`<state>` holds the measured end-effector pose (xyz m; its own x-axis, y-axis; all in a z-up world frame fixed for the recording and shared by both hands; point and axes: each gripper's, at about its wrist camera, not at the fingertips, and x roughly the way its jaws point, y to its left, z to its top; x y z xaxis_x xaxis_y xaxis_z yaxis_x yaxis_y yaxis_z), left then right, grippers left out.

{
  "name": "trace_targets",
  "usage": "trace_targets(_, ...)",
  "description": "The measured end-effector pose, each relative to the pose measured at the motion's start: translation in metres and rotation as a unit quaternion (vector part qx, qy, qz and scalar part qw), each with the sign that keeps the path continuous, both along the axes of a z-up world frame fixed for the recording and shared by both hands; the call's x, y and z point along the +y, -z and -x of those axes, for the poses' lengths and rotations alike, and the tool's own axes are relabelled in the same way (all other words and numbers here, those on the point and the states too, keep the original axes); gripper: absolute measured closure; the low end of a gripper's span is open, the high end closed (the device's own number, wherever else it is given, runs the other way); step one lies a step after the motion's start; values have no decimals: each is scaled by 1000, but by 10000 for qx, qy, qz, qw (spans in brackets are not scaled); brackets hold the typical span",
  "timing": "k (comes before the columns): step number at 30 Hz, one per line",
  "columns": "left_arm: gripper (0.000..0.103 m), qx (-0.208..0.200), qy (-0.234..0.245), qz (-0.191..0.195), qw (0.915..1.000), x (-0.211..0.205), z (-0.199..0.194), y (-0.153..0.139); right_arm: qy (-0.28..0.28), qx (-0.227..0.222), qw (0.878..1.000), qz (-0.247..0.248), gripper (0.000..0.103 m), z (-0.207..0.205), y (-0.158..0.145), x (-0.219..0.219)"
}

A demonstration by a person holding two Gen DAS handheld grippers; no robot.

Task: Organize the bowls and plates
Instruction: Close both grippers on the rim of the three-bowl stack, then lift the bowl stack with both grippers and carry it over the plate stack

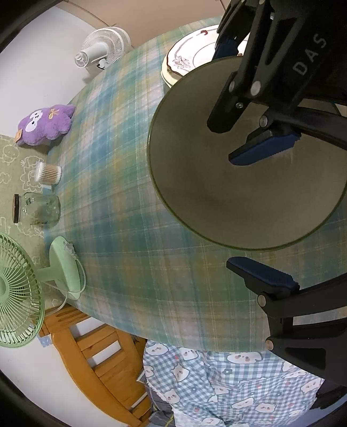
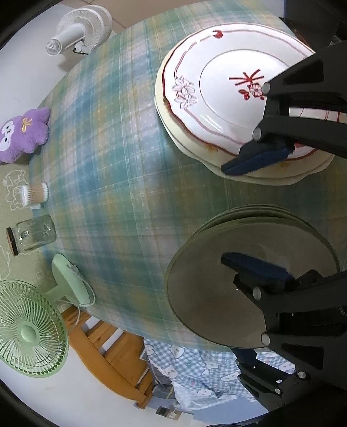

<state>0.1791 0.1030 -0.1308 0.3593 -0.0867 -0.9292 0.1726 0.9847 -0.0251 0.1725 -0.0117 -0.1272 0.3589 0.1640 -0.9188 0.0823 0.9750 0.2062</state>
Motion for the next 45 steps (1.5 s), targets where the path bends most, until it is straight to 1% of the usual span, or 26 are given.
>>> trace_targets(2,34,17,-15,-24,10000,0,-1,1,-48,29,10000,0,46,-2,3,3)
trace_targets(8,34,200,-73,-8,9998,3,-2,12,-142,229,9996,-70,50,-8,15,6)
trace_targets(12,35,37,100,-88,9999,1,0,12,-134,303,9993,-182,53,-10,21,8)
trace_targets(14,35,25,132,-45,9999,2,-1,13,-179,284,9992,-208,54,-11,23,10)
trace_targets(16,36,13,156,22,9999,3,-1,14,-290,236,9991,-192,59,-13,22,16)
trace_targets(18,37,-3,196,113,9997,5,-2,13,-295,205,9992,-160,59,-13,21,18)
trace_targets(19,42,-2,232,161,9996,5,-1,13,-294,192,9993,-161,59,-13,22,18)
trace_targets(20,51,13,317,240,9992,3,-1,12,-288,189,9993,-171,59,-13,22,18)
trace_targets(26,52,93,336,301,9989,2,-1,11,-210,170,9995,-132,59,-13,22,18)
trace_targets(32,52,190,176,513,9984,11,3,10,-209,120,9997,-28,58,-10,17,23)
trace_targets(34,51,200,178,515,9983,11,3,10,-208,108,9997,-1,58,-9,16,23)
trace_targets(39,50,34,233,431,9988,8,4,10,-145,59,9999,18,59,-9,18,22)
trace_targets(43,49,-147,403,284,9987,2,5,11,-31,68,9999,-91,59,-10,22,17)
trace_targets(45,49,-160,383,340,9986,4,4,12,-22,39,10000,-88,58,-9,22,17)
